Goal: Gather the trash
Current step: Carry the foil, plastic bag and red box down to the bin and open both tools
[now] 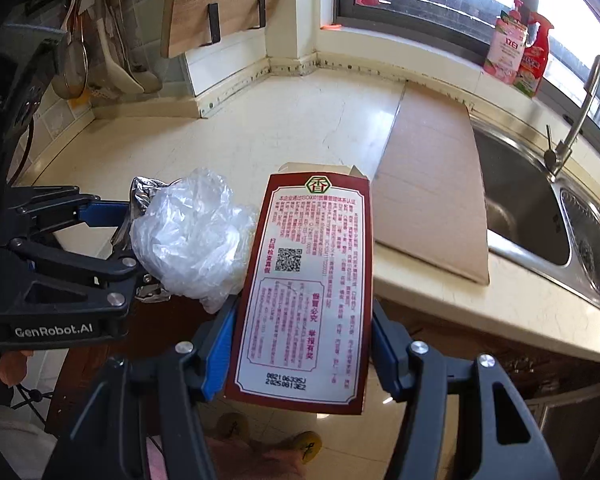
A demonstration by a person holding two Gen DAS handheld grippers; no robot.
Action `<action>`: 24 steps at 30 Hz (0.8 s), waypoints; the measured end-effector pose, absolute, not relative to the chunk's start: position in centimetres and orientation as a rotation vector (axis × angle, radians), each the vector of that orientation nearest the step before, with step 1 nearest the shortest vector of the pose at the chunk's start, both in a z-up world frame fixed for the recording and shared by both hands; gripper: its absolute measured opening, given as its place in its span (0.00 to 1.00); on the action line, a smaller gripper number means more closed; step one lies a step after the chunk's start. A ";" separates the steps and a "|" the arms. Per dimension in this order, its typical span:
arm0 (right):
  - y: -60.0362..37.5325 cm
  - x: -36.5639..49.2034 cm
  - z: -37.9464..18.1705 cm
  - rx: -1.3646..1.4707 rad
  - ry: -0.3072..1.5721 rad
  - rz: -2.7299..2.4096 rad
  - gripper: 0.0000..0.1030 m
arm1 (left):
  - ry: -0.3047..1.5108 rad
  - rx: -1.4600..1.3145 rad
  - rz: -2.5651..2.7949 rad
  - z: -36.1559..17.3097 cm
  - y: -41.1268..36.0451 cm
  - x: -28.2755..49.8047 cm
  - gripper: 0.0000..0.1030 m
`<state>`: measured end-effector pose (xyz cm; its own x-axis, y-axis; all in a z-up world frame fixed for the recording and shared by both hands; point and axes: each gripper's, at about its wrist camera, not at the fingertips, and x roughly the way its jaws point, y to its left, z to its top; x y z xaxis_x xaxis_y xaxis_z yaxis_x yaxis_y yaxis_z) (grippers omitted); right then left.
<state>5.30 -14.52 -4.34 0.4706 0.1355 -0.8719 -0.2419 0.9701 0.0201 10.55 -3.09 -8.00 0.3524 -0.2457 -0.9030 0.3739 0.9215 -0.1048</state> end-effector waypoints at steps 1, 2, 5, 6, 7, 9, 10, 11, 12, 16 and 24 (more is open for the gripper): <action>-14.6 4.2 -4.6 -0.108 1.066 0.231 0.58 | 1.151 0.132 -0.406 -8.4 -3.1 9.8 0.59; -14.7 3.3 -5.1 -0.102 1.081 0.232 0.58 | 1.163 0.138 -0.409 -9.1 -3.3 8.8 0.59; -15.0 1.4 -6.9 -0.081 1.121 0.242 0.58 | 1.194 0.165 -0.403 -11.1 -3.8 7.0 0.59; -15.1 0.9 -7.6 -0.078 1.135 0.246 0.58 | 1.206 0.166 -0.402 -11.7 -4.0 6.5 0.59; -15.2 0.4 -8.3 -0.079 1.148 0.248 0.58 | 1.223 0.161 -0.402 -12.6 -4.1 5.9 0.59; -15.5 -0.4 -9.9 -0.080 1.172 0.257 0.58 | 1.248 0.155 -0.397 -14.5 -4.2 4.9 0.59; -15.7 -0.7 -10.8 -0.078 1.183 0.262 0.58 | 1.256 0.150 -0.396 -15.3 -4.3 4.7 0.59; -15.9 -1.0 -11.6 -0.074 1.192 0.266 0.58 | 1.266 0.143 -0.393 -16.4 -4.4 4.3 0.59; -16.1 -1.3 -12.6 -0.068 1.204 0.271 0.58 | 1.278 0.137 -0.388 -17.5 -4.5 4.0 0.59; -16.7 -1.8 -16.8 -0.047 1.242 0.279 0.58 | 1.314 0.111 -0.383 -22.1 -4.5 3.1 0.59; -17.8 -1.2 -27.5 0.027 1.339 0.286 0.58 | 1.382 0.026 -0.360 -32.7 -3.2 3.4 0.59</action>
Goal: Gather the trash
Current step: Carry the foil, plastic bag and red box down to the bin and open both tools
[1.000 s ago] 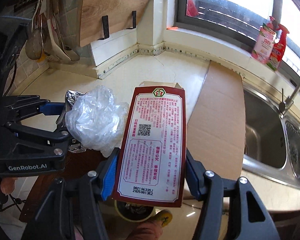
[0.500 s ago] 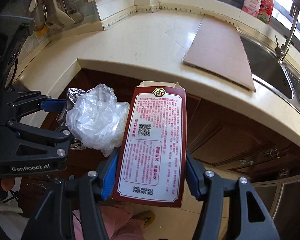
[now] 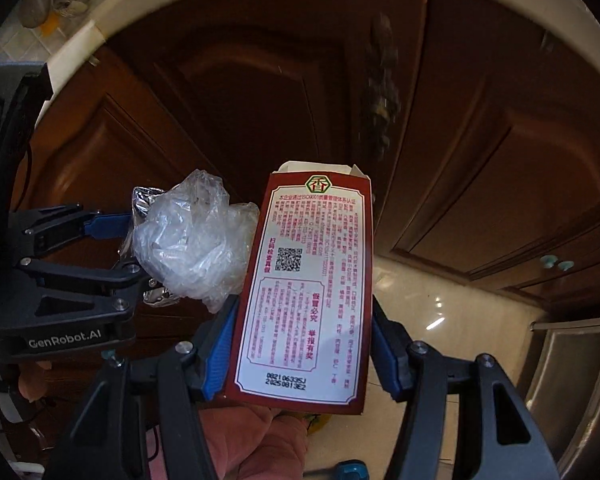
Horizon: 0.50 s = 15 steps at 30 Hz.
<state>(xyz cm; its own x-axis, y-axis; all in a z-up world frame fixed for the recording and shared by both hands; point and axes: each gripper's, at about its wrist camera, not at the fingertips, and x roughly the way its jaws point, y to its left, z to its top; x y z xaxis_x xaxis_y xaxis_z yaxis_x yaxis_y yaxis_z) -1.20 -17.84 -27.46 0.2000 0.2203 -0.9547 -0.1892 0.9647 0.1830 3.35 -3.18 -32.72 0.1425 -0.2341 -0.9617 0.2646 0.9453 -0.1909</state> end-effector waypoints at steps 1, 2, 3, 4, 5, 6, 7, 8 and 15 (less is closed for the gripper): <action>-18.0 -1.1 -28.6 0.036 1.349 0.286 0.58 | 1.388 0.007 -0.358 -34.2 -2.9 3.5 0.59; -18.1 -0.8 -30.1 0.045 1.362 0.285 0.58 | 1.391 -0.013 -0.360 -35.8 -2.7 3.7 0.59; -18.3 -0.5 -31.3 0.054 1.374 0.284 0.58 | 1.393 -0.028 -0.362 -36.9 -2.3 3.6 0.59; -18.4 -0.2 -32.9 0.066 1.388 0.285 0.58 | 1.398 -0.043 -0.362 -38.5 -1.9 3.8 0.59; -18.6 0.1 -34.2 0.078 1.398 0.291 0.58 | 1.401 -0.054 -0.361 -39.8 -1.6 4.0 0.59; -18.7 0.4 -35.6 0.089 1.410 0.299 0.58 | 1.406 -0.066 -0.355 -41.5 -1.2 4.3 0.59; -18.7 0.7 -36.9 0.094 1.422 0.305 0.58 | 1.413 -0.074 -0.348 -42.8 -0.9 4.5 0.59; -18.6 0.9 -38.1 0.097 1.435 0.310 0.58 | 1.426 -0.079 -0.343 -44.3 -0.7 4.8 0.59; -17.9 2.4 -45.6 0.071 1.507 0.311 0.58 | 1.482 -0.062 -0.315 -51.6 -0.3 6.6 0.59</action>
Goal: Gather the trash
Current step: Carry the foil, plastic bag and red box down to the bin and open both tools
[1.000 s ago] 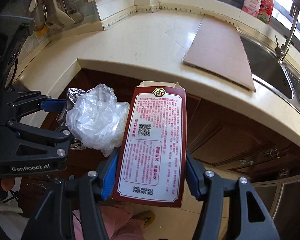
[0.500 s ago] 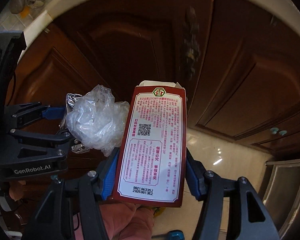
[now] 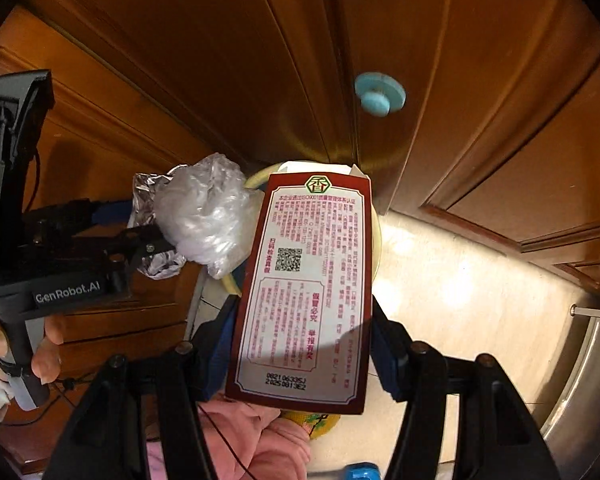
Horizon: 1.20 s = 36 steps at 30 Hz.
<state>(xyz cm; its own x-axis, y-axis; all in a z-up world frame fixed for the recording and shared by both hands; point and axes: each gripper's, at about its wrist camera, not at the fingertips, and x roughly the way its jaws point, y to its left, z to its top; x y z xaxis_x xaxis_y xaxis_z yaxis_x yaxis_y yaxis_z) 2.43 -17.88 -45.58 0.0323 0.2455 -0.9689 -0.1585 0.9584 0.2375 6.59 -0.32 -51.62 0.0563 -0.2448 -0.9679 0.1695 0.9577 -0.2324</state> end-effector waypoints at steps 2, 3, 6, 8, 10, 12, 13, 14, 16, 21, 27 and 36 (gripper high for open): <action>-17.6 3.0 -46.9 0.077 1.525 0.307 0.58 | 1.484 -0.065 -0.309 -52.4 -0.5 6.9 0.59; -17.4 3.2 -47.5 0.080 1.535 0.304 0.58 | 1.484 -0.067 -0.309 -52.6 -0.6 7.0 0.59; -17.7 3.8 -48.7 0.112 1.556 0.292 0.59 | 1.482 -0.066 -0.311 -52.8 -0.8 7.3 0.59; -17.9 4.5 -49.1 0.128 1.563 0.282 0.61 | 1.483 -0.063 -0.319 -52.7 -0.8 7.5 0.59; -18.0 4.9 -49.1 0.134 1.567 0.269 0.69 | 1.478 -0.054 -0.331 -52.4 -0.9 7.7 0.60; -18.1 4.9 -49.0 0.135 1.565 0.266 0.74 | 1.466 -0.039 -0.338 -52.3 -1.2 7.9 0.60; -18.0 4.9 -48.9 0.131 1.563 0.263 0.75 | 1.465 -0.034 -0.341 -52.0 -1.4 7.9 0.61; -18.1 4.9 -48.8 0.130 1.563 0.260 0.75 | 1.461 -0.033 -0.345 -51.8 -1.5 8.0 0.64; -18.3 4.9 -48.8 0.130 1.564 0.245 0.75 | 1.454 -0.036 -0.350 -51.7 -1.6 8.4 0.73; -19.4 4.3 -48.2 0.163 1.559 0.188 0.75 | 1.471 -0.034 -0.353 -51.6 -2.1 8.5 0.79; -20.0 3.4 -46.9 0.193 1.557 0.137 0.75 | 1.485 -0.021 -0.347 -50.7 -2.0 7.6 0.79; -20.1 2.3 -42.2 0.228 1.525 0.105 0.75 | 1.467 0.028 -0.344 -45.0 -1.9 6.1 0.81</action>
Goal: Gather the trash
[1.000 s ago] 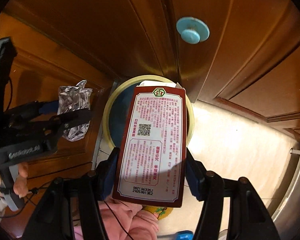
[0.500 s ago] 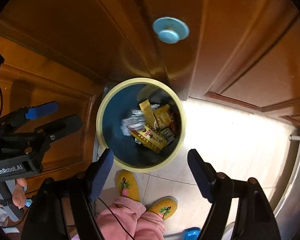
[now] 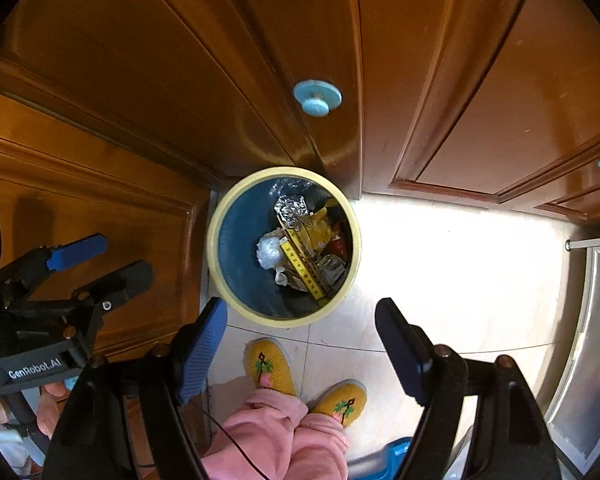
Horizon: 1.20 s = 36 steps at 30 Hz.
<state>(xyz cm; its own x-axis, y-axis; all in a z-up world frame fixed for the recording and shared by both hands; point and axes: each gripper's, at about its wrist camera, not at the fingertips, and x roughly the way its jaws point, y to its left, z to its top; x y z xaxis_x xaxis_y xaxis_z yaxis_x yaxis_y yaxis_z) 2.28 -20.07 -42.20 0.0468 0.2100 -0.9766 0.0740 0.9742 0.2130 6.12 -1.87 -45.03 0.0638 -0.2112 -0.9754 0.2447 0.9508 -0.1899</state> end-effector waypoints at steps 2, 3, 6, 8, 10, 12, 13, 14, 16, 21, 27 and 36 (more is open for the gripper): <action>-20.1 1.9 -40.4 0.236 1.512 0.099 0.75 | 1.455 0.039 -0.349 -42.9 -2.1 5.7 0.83; -20.2 1.8 -39.4 0.236 1.504 0.095 0.75 | 1.448 0.046 -0.346 -41.9 -2.2 5.5 0.84; -20.4 1.4 -36.5 0.238 1.483 0.077 0.75 | 1.423 0.044 -0.338 -38.5 -2.4 5.0 0.84; -20.6 1.2 -34.3 0.241 1.465 0.064 0.75 | 1.400 0.038 -0.328 -36.1 -2.5 4.7 0.85; -20.9 1.0 -31.8 0.232 1.436 0.053 0.75 | 1.382 0.038 -0.311 -33.6 -2.6 4.4 0.86; -21.0 0.9 -29.4 0.220 1.411 0.043 0.75 | 1.369 0.035 -0.288 -31.1 -2.7 4.2 0.86; -21.0 0.8 -28.3 0.218 1.402 0.040 0.75 | 1.365 0.033 -0.276 -29.9 -2.6 4.1 0.86; -21.1 0.8 -27.0 0.217 1.391 0.036 0.75 | 1.360 0.027 -0.260 -28.5 -2.6 4.0 0.86; -21.2 0.5 -24.2 0.220 1.373 0.031 0.75 | 1.346 -0.003 -0.252 -25.8 -2.4 3.7 0.86; -21.3 0.0 -17.8 0.215 1.338 0.015 0.75 | 1.321 -0.010 -0.228 -19.0 -2.3 2.5 0.86; -21.4 -1.1 -11.4 0.226 1.297 0.024 0.75 | 1.242 0.007 -0.200 -10.9 -2.2 0.4 0.86; -21.1 -2.4 -2.7 0.229 1.166 0.120 0.75 | 1.091 0.007 -0.092 -1.5 -1.3 -2.0 0.86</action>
<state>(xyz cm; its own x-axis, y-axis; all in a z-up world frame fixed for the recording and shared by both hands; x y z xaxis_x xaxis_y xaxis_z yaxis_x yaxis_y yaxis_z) -2.39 -21.11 -2.70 0.3910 0.2117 -0.8957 0.0253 0.9704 0.2403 -2.01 -1.26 -1.53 0.4579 -0.0713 -0.8862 0.0782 0.9961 -0.0397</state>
